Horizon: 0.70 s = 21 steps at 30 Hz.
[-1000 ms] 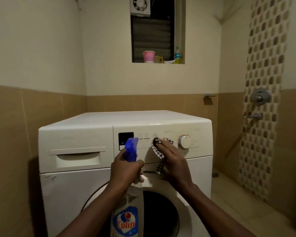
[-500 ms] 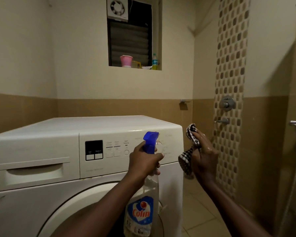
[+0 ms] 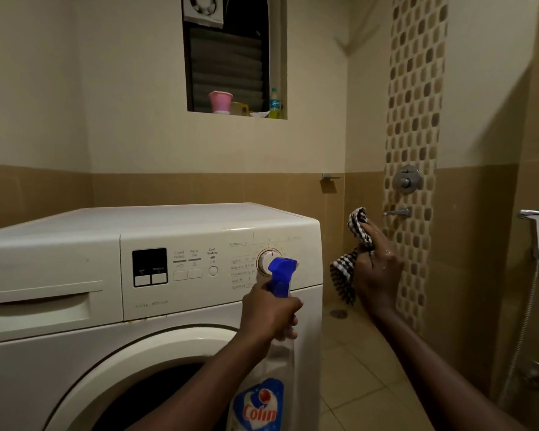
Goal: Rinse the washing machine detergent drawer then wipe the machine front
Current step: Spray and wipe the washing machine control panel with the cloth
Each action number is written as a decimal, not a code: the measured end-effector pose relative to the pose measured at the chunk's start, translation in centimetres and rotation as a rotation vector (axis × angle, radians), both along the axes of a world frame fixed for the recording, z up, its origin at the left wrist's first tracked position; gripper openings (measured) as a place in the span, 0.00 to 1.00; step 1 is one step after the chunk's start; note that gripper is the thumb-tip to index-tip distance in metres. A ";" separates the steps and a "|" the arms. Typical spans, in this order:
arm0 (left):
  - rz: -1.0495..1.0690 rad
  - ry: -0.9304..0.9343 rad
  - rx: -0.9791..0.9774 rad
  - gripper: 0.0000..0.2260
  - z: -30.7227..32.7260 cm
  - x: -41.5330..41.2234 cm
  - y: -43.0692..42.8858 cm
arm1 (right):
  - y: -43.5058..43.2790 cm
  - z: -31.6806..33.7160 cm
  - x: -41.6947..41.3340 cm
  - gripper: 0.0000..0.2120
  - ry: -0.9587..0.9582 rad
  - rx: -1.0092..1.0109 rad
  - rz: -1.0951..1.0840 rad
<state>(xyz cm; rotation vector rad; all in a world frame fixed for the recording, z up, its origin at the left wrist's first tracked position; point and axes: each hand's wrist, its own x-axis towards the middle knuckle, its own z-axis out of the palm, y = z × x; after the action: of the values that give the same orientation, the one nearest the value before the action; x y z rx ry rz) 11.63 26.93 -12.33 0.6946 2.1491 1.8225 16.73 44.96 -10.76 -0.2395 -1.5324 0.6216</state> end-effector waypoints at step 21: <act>0.253 -0.013 0.081 0.13 -2.6 -3.1 -7.9 | -6.7 -10.7 -10.4 0.32 -0.136 -0.073 -0.034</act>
<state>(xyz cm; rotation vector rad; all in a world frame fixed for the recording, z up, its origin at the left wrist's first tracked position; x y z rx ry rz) 8.56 19.01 -14.94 0.4410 2.2519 2.0417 6.37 38.28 -21.44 -0.3694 -1.6341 0.6454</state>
